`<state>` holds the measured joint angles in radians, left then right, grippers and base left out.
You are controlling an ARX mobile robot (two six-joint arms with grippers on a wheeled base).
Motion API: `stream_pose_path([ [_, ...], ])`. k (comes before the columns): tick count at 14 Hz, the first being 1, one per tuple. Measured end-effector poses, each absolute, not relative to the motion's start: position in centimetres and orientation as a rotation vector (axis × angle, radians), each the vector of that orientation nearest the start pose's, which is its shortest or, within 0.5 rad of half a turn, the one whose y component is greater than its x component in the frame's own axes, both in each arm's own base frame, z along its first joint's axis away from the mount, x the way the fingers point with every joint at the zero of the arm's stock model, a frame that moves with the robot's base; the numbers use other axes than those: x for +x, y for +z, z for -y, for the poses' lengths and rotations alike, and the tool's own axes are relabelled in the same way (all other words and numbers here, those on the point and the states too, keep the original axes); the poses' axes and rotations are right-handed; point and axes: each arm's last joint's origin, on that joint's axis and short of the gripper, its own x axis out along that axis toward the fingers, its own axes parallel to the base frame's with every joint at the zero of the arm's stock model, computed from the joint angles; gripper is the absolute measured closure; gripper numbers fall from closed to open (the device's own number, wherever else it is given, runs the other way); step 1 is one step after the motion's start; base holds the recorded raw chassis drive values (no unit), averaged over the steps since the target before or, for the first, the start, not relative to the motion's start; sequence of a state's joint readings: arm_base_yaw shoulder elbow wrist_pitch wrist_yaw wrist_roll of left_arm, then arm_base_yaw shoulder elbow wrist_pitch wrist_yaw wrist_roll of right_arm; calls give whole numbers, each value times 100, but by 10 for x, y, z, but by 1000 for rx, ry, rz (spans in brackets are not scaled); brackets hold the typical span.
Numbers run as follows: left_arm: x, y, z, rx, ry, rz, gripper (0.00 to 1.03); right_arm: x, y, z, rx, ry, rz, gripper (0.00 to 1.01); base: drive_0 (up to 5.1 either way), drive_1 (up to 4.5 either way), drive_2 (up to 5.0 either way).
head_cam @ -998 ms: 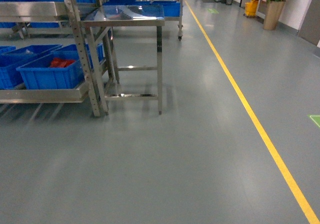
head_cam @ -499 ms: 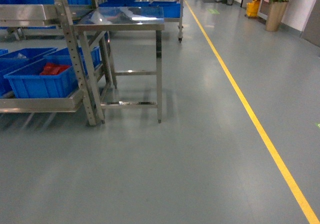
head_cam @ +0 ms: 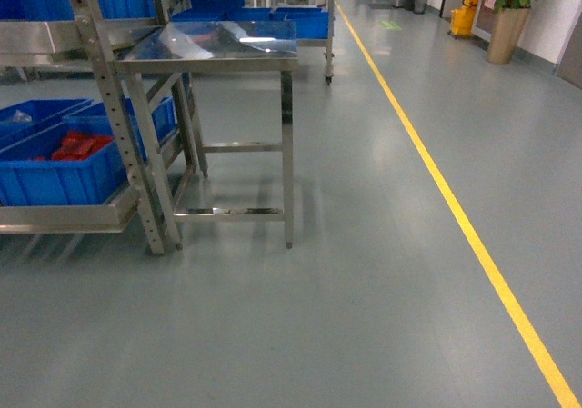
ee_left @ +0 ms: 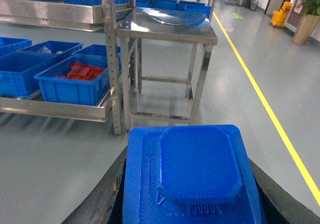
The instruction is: Pick blue part to blue bin on bottom shelf
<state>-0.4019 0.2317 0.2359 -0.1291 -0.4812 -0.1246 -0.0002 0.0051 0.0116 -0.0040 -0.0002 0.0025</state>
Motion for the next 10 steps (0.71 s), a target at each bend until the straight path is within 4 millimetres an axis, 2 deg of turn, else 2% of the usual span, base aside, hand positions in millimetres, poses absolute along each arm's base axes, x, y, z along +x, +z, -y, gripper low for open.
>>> stream_pose_path([
  [10,98,214,27,-73,87,-104,60,97,167,0,2,0,3,3,4,406,-397],
])
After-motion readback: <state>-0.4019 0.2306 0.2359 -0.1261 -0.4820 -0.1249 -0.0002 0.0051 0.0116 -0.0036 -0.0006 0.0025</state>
